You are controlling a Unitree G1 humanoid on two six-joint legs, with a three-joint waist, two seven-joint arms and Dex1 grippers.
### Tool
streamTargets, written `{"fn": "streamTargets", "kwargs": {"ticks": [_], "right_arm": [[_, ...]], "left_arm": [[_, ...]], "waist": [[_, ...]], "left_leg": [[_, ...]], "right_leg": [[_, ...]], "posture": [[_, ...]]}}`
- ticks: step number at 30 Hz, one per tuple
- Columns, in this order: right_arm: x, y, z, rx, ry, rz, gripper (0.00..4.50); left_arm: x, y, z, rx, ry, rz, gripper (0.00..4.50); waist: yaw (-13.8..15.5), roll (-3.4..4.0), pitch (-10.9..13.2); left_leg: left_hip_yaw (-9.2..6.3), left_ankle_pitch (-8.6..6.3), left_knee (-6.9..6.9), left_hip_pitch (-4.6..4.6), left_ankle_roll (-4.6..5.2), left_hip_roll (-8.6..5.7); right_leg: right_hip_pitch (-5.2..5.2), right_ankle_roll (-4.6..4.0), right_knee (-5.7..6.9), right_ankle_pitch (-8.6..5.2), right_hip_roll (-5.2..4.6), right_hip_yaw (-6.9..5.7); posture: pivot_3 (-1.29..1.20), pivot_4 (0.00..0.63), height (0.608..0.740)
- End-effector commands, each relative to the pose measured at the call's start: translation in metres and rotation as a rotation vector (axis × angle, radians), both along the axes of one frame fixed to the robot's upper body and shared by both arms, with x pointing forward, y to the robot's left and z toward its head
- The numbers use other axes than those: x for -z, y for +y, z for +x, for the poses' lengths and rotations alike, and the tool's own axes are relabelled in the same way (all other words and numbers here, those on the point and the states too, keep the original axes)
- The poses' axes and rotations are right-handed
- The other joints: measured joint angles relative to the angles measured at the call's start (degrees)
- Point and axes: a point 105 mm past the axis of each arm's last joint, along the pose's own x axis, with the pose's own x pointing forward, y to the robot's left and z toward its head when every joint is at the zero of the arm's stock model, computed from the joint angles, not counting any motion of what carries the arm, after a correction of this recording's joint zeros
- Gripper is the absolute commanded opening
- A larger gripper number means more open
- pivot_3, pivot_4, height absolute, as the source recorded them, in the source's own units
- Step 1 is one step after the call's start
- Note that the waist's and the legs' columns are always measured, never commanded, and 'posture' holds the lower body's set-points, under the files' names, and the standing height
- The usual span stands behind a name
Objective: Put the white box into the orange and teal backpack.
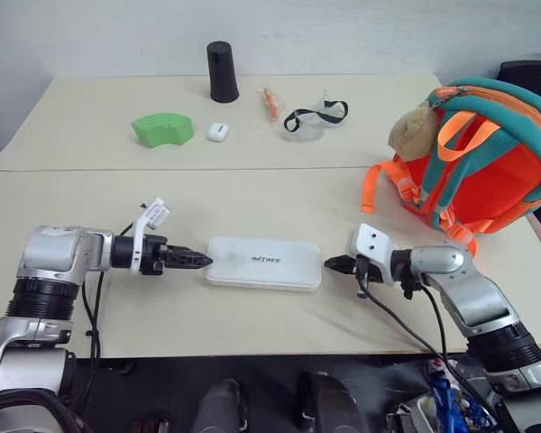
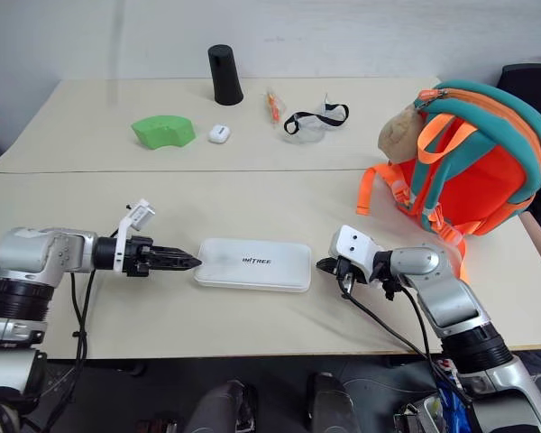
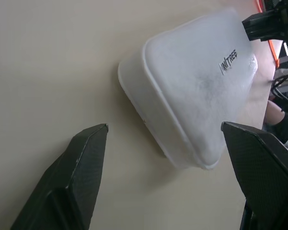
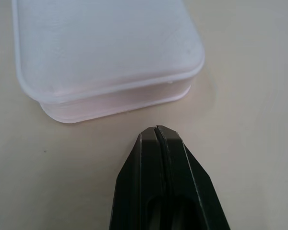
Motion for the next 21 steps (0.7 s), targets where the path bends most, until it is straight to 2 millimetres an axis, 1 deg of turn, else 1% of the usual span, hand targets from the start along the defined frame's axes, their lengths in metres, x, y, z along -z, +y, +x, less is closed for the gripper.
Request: {"fn": "streamTargets", "kwargs": {"ticks": [1, 6, 8, 10, 11, 14, 16, 21], "right_arm": [[-0.005, 0.005, -0.001, -0.026, -0.029, 0.007, 0.0], [-0.004, 0.008, -0.002, -0.039, -0.033, 0.009, 0.0], [-0.003, 0.009, -0.001, -0.042, -0.037, 0.008, 0.0], [-0.001, 0.009, -0.002, -0.049, -0.041, -0.002, 0.0], [0.001, 0.008, -0.003, -0.051, -0.042, -0.009, 0.0], [0.004, 0.007, -0.004, -0.054, -0.044, -0.018, 0.0], [0.006, 0.008, -0.005, -0.054, -0.043, -0.015, 0.0], [0.011, 0.009, -0.008, -0.052, -0.044, -0.013, 0.0]], "left_arm": [[0.0, -0.009, 0.0, 0.004, 0.039, -0.026, 3.97], [0.007, -0.021, 0.002, 0.029, 0.059, -0.021, 3.97], [0.007, -0.032, 0.006, 0.033, 0.081, -0.056, 3.97], [0.004, -0.046, 0.011, 0.046, 0.092, -0.092, 3.97], [-0.002, -0.054, 0.013, 0.056, 0.092, -0.121, 3.97], [-0.013, -0.065, 0.017, 0.071, 0.091, -0.171, 3.97], [-0.021, -0.074, 0.016, 0.108, 0.1, -0.198, 3.97], [-0.026, -0.083, 0.018, 0.143, 0.105, -0.195, 3.97]], "waist": [[0.0, 0.0, 0.0], [0.1, -0.01, 0.0], [0.2, -0.01, 0.0], [0.6, -0.01, 0.0], [0.6, -0.02, 0.0], [0.3, -0.02, 0.0], [0.2, -0.03, 0.0], [0.1, -0.05, 0.0]], "left_leg": [[-0.01, 0.0, 0.04, 0.0, 0.0, 0.0], [-0.05, -0.01, 0.13, 0.0, -0.01, -0.01], [-0.07, -0.01, 0.17, 0.0, -0.01, -0.02], [-0.16, -0.01, 0.27, -0.01, 0.0, -0.06], [-0.2, -0.03, 0.4, -0.05, 0.03, -0.06], [-0.24, -0.06, 0.54, -0.19, 0.08, -0.07], [-0.27, -0.06, 0.56, -0.35, 0.07, -0.03], [-0.29, -0.04, 0.57, -0.38, 0.04, -0.02]], "right_leg": [[0.0, 0.0, 0.03, 0.0, -0.02, 0.02], [0.04, 0.0, 0.06, 0.0, -0.04, 0.07], [0.07, 0.0, 0.06, 0.0, -0.05, 0.08], [0.13, 0.0, 0.02, 0.0, -0.03, 0.06], [0.14, 0.01, -0.02, -0.01, -0.03, 0.05], [0.1, 0.02, 0.03, 0.0, -0.04, 0.05], [-0.02, 0.03, 0.15, 0.01, -0.04, 0.04], [-0.03, 0.03, 0.13, 0.01, 0.04, -0.01]], "posture": [[0.0, 0.15, 0.74], [0.0, 0.15, 0.74], [0.0, 0.15, 0.74], [0.0, 0.15, 0.74], [0.0, 0.15, 0.74], [0.0, 0.15, 0.74], [0.0, 0.15, 0.74], [0.0, 0.15, 0.74]]}}
